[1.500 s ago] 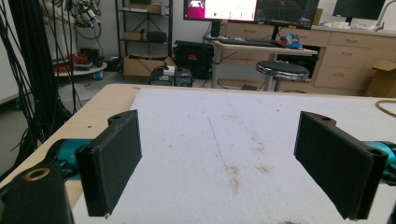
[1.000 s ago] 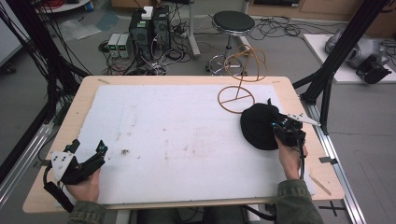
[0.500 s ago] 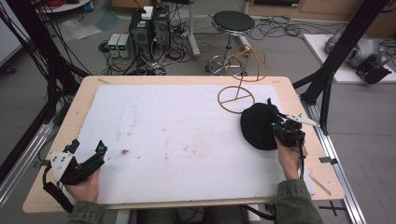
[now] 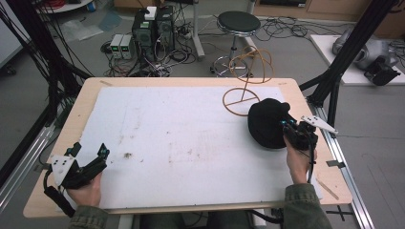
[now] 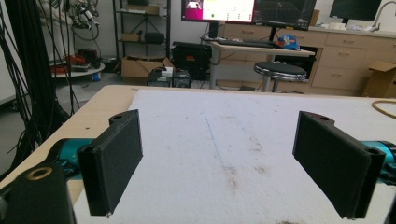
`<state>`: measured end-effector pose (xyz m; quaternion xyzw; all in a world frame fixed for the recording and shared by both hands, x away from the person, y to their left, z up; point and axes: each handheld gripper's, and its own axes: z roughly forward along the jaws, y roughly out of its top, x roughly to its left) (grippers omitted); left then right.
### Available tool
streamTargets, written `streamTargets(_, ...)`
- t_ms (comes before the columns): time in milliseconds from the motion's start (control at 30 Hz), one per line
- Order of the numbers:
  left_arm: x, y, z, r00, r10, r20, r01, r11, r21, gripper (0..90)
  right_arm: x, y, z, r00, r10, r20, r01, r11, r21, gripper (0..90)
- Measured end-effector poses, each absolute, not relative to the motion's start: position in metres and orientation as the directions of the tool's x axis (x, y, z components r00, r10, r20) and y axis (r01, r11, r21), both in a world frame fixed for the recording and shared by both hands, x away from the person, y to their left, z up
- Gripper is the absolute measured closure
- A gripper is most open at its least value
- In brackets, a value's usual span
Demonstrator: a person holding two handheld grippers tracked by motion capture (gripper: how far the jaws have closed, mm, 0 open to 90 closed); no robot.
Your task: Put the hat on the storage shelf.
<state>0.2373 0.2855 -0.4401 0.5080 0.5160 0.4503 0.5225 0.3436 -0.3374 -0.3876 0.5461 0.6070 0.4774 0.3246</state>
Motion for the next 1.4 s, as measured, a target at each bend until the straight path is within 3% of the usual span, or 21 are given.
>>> streamTargets(367, 0.238, 0.286, -0.440, 0.058, 0.995, -0.082, 0.052, 0.079, 0.996, 16.0, 0.333, -0.324, -0.365, -0.249, 0.961, 0.121, 0.284, -0.046, 0.958, 87.4)
streamTargets(800, 0.237, 0.289, -0.441, 0.048, 0.995, -0.083, 0.055, 0.080, 0.995, 16.0, 0.321, -0.316, -0.350, -0.252, 0.960, 0.125, 0.203, -0.074, 0.976, 87.3)
streamTargets(1100, 0.238, 0.287, -0.441, 0.060, 0.995, -0.077, 0.060, 0.074, 0.996, 16.0, 0.303, -0.316, -0.335, -0.261, 0.959, 0.108, 0.019, -0.107, 0.994, 87.2)
streamTargets(1400, 0.237, 0.287, -0.441, 0.059, 0.995, -0.076, 0.060, 0.073, 0.996, 16.0, 0.302, -0.314, -0.336, -0.249, 0.964, 0.091, -0.014, -0.098, 0.995, 87.2)
